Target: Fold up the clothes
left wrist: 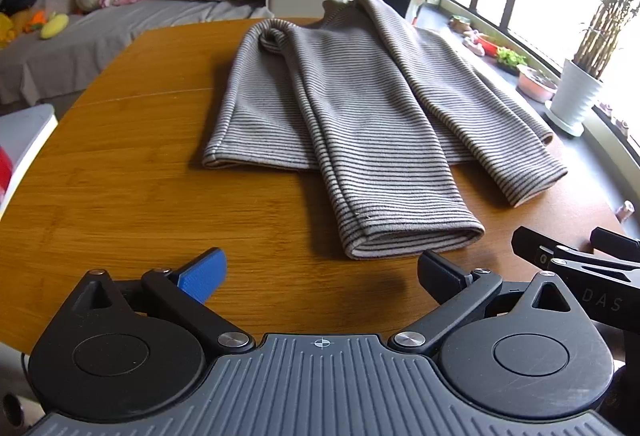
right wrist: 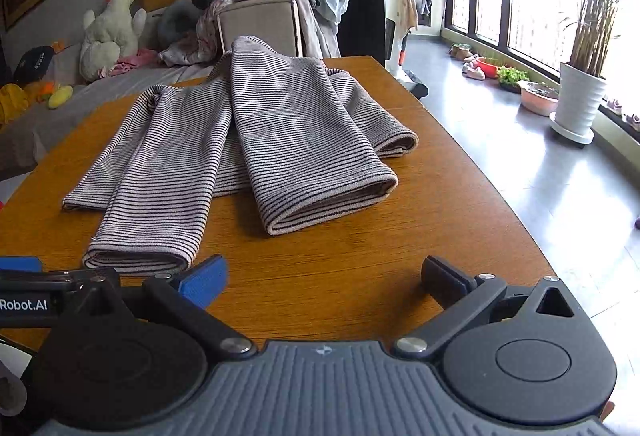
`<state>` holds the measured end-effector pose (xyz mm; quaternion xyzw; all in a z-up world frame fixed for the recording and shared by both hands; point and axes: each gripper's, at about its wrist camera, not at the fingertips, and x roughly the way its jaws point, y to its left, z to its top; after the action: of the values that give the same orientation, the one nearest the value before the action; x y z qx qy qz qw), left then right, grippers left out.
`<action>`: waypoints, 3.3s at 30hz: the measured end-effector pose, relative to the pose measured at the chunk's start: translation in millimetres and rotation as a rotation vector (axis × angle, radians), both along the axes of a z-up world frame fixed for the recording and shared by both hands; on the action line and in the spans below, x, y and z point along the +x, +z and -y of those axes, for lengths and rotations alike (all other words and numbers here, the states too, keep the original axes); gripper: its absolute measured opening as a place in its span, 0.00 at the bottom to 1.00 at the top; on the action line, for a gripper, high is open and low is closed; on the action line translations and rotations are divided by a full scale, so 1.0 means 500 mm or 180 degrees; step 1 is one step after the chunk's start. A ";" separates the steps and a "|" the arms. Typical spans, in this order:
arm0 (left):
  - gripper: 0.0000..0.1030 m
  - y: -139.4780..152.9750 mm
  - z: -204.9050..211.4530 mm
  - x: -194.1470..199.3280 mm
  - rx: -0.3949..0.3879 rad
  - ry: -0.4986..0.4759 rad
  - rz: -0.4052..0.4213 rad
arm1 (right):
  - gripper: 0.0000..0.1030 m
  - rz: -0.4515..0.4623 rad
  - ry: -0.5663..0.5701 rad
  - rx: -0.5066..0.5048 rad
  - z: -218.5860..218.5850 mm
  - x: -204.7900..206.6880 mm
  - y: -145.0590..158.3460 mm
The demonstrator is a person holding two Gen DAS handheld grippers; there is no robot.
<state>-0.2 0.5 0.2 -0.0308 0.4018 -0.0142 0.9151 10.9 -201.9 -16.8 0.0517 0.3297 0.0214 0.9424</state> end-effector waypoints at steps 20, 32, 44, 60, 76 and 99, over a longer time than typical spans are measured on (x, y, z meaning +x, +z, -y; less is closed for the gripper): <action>1.00 -0.009 0.008 0.000 0.0205 0.0075 0.0043 | 1.00 0.0012 0.0032 -0.0343 -0.010 0.005 -0.006; 1.00 -0.006 0.007 -0.003 0.0216 0.0076 0.0024 | 1.00 0.0032 0.0024 -0.0344 -0.013 0.004 -0.010; 1.00 -0.006 0.007 -0.005 0.0214 0.0084 0.0010 | 1.00 0.0058 0.0031 -0.0348 -0.017 0.003 -0.008; 1.00 -0.006 0.006 -0.005 0.0210 0.0080 -0.0007 | 1.00 0.0089 0.0043 -0.0357 -0.018 0.006 -0.008; 1.00 -0.005 0.007 -0.004 0.0206 0.0074 -0.0006 | 1.00 0.0162 -0.0021 -0.0344 -0.018 0.001 -0.017; 1.00 -0.005 0.009 -0.003 0.0212 0.0071 -0.0002 | 1.00 0.0174 0.0017 -0.0347 -0.017 0.000 -0.016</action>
<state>-1.9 -4.0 -2.5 -0.0048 0.4019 0.0094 0.9156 10.7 -193.6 -24.7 -0.0012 0.3047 0.0073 0.9524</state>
